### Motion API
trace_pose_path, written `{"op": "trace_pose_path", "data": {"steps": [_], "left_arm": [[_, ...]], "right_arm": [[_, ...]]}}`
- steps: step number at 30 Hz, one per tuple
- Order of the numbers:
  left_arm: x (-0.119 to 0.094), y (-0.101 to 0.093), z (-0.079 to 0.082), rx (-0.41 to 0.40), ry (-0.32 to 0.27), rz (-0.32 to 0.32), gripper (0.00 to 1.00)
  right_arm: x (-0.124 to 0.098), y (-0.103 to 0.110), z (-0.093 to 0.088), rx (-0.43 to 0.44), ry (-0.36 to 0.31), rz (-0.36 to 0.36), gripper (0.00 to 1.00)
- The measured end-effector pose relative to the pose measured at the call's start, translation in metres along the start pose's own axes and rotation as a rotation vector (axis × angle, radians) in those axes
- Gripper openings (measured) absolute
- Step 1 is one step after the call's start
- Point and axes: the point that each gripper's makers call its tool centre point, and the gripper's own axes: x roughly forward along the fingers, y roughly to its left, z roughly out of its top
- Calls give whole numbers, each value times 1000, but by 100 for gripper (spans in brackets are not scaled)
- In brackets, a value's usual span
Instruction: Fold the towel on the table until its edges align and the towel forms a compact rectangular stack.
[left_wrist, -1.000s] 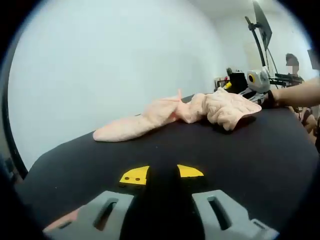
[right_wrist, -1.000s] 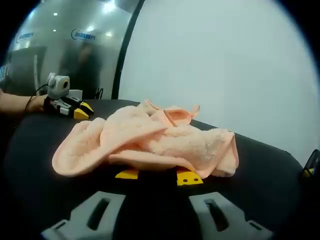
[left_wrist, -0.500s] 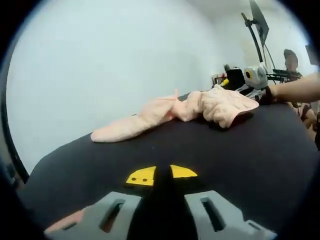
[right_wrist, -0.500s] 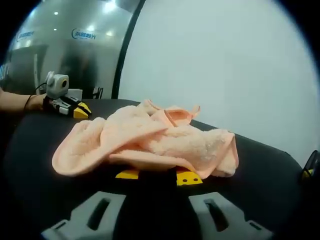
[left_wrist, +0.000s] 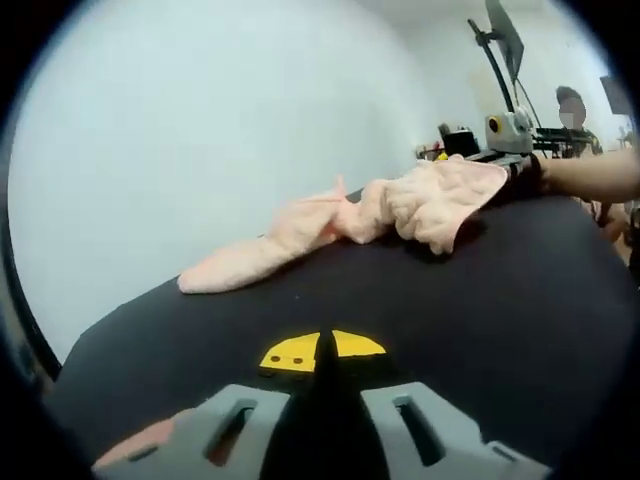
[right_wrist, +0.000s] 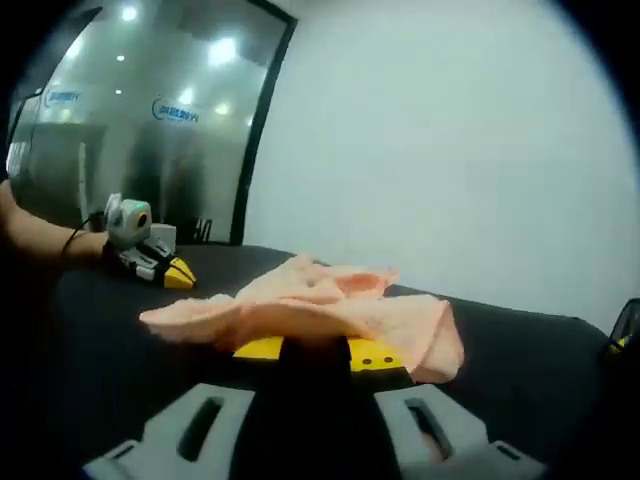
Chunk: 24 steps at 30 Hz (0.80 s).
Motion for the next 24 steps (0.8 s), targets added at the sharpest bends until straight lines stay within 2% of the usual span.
{"op": "trace_pose_path", "data": {"steps": [1,2,3,4,5,6,7,8,9,10,12,13,14,16,17,19,20,22,23,24], "left_arm": [[0,2,1,6,2,-3,7],[-1,4,2,-1,2,-5,9],[1,9,2,-29,-2,-6,14],[2,12,3,-58,-4,-16,18],[1,8,8,-83,-12,-35,21],[3,6,12,-98,-11,-62,22],[5,0,17,-92,-2,-88,23],[10,3,20,-91,18,-96,23],[14,4,28,-73,29,-99,25],[21,11,37,-47,29,-86,25],[33,18,57,-23,37,-71,23],[34,32,60,-17,25,-70,23],[44,43,78,-3,-12,-80,23],[59,59,96,37,-20,-76,24],[77,82,98,79,-18,-74,24],[97,110,108,108,-39,-45,24],[106,121,109,97,-35,-43,24],[123,145,103,53,-2,-12,23],[131,158,102,39,5,43,22],[141,172,96,37,23,87,21]], "right_arm": [[-4,-11,6,43,-31,-41,19],[-8,-31,9,68,-62,-107,19],[-14,-53,5,68,-58,-199,19],[-19,-71,-4,94,-20,-257,19],[-24,-85,-4,155,-37,-299,19],[-29,-95,-5,179,-56,-347,19],[-35,-108,-11,176,-35,-408,18],[-42,-116,-17,134,1,-465,19],[-47,-123,-20,135,14,-495,19],[-47,-128,-15,187,-35,-501,19],[-53,-134,-10,154,-47,-539,19],[-53,-134,-11,153,-45,-541,19],[-54,-140,-11,158,-49,-544,19],[-54,-138,-9,165,-62,-548,19],[-56,-142,-10,156,-57,-572,19],[-67,-155,-15,137,-30,-651,19],[-74,-160,-16,163,-36,-683,19],[-98,-180,-25,181,-14,-811,19],[-106,-187,-30,185,6,-852,19],[-110,-192,-32,224,-10,-864,19]]}}
